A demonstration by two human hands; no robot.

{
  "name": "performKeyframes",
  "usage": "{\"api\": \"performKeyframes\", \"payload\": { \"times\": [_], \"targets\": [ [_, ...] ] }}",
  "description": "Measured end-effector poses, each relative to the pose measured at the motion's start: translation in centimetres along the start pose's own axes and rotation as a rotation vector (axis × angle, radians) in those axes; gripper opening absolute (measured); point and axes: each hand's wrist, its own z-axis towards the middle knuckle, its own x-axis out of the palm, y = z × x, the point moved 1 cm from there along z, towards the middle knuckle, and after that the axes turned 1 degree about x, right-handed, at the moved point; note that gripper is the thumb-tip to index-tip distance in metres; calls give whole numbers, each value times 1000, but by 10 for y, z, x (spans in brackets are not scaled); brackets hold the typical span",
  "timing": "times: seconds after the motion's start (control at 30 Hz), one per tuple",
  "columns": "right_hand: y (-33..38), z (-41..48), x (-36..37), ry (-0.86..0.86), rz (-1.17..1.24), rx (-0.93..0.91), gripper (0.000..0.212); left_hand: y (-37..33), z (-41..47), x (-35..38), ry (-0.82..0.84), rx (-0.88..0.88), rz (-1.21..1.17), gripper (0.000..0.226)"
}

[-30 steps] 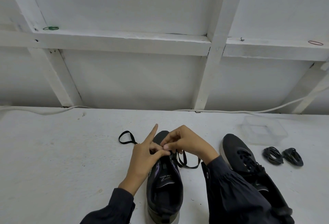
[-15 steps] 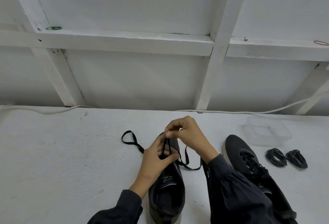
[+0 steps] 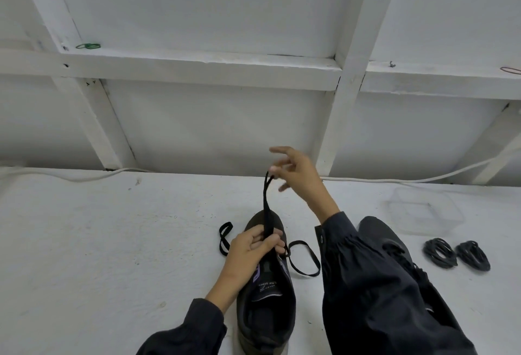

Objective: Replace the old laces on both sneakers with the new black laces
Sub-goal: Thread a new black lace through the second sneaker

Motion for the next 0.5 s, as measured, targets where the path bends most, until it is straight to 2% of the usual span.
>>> {"api": "performKeyframes", "payload": {
  "times": [0.03,0.1,0.17,0.23,0.33,0.43,0.5],
  "targets": [
    [-8,-4,-5,25,-158,43,47,0,1,1,-7,-5,-24,15],
    [-15,-18,-15,79,-414,139,49,0,2,2,-12,-4,-42,16],
    [-19,-37,-15,265,-453,259,50,-2,3,2,-3,-1,-41,14],
    [-23,-56,-6,391,-350,288,53,-3,5,4,1,7,-6,12],
    [-28,-68,12,258,-141,179,50,-3,5,5,-15,10,33,10],
    [-27,-63,21,61,-88,132,47,-2,4,6,-17,-2,40,15],
    [-20,-60,22,19,-29,114,45,-1,3,6,-17,3,98,20]
  ]
}}
